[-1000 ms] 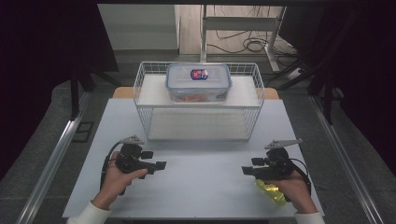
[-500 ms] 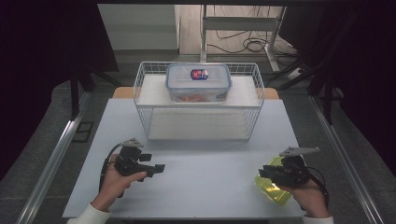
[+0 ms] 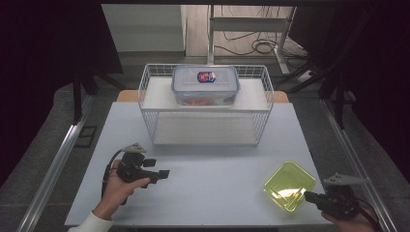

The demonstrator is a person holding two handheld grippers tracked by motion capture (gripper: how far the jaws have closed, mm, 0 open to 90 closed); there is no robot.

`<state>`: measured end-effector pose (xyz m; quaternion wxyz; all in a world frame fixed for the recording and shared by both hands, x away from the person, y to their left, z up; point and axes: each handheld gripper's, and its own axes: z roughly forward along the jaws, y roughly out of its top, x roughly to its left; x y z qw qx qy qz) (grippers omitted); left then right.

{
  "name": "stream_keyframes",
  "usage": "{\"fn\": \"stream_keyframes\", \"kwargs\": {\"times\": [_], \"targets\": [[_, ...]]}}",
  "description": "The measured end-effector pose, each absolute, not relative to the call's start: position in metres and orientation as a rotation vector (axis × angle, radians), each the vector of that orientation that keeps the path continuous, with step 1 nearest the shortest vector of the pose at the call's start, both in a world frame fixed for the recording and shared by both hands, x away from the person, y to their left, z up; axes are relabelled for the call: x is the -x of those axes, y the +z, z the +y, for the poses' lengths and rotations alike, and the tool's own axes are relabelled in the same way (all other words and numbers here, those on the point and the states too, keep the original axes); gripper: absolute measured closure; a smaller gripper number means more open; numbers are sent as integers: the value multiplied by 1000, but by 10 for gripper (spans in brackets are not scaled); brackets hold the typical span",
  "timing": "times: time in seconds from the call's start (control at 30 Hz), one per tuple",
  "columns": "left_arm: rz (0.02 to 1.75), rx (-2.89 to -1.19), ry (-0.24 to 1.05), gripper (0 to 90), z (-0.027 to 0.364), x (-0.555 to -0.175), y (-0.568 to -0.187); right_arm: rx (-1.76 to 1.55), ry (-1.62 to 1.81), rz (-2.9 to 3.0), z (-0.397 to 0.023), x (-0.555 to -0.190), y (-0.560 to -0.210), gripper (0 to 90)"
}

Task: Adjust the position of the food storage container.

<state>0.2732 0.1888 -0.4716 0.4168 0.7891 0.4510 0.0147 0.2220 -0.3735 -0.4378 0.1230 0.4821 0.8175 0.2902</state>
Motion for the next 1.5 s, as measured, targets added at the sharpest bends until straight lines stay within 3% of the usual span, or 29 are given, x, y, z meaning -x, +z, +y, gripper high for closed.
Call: {"fn": "stream_keyframes", "kwargs": {"times": [0.3, 1.03, 1.33, 1.5], "targets": [[1132, -1993, 33, 220, 187, -275, -475, -1396, 640, 2581, -363, -219, -468, 889], [1134, -2008, 31, 216, 186, -277, -480, -1352, 671, 2572, -306, -243, -483, 889], [1141, -2005, 41, 216, 186, -276, -479, -1373, 791, 2452, -332, -234, -448, 889], [1133, -2010, 42, 215, 182, -276, -479, -1426, 815, 2329, -360, -249, -430, 890]]}}
